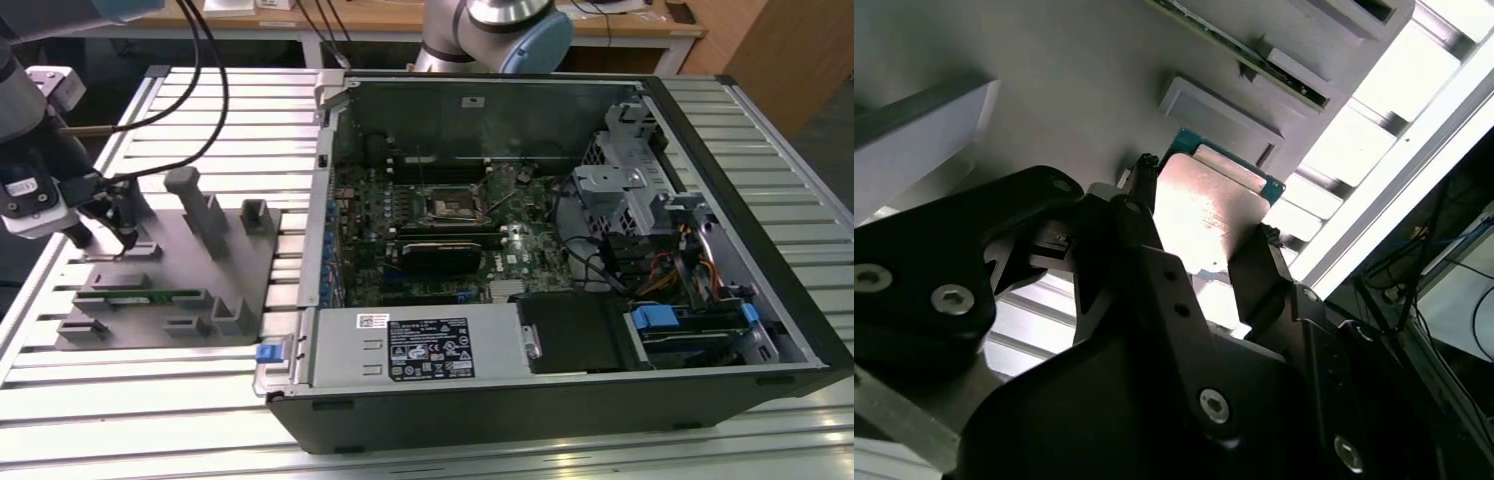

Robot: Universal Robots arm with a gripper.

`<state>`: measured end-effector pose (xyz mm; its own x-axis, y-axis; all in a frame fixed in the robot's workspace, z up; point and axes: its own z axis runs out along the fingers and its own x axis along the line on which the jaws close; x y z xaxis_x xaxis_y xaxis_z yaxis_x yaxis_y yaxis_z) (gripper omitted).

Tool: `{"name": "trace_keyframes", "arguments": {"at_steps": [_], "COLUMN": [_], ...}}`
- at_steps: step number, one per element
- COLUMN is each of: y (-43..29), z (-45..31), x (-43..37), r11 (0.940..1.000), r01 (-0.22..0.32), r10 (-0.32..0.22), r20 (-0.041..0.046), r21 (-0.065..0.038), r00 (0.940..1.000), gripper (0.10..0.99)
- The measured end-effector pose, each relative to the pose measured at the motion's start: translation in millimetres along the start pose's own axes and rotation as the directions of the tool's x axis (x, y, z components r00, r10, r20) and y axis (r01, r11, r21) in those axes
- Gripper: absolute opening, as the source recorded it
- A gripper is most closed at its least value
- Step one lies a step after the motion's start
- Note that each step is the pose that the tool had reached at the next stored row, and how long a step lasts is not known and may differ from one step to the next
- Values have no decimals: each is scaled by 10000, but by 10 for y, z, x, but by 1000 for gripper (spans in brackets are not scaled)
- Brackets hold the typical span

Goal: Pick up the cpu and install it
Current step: 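Pick up the cpu and move it towards the insertion slot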

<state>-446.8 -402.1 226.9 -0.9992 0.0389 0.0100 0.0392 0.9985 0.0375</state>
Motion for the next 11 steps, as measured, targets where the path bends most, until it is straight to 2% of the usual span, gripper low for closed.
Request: {"name": "trace_keyframes", "arguments": {"at_steps": [11], "y": [6], "z": [-148], "x": [1], "r11": [10000], "r01": [0], "r10": [0], "r20": [0], "r21": [0], "r00": [10000], "gripper": [541]}}
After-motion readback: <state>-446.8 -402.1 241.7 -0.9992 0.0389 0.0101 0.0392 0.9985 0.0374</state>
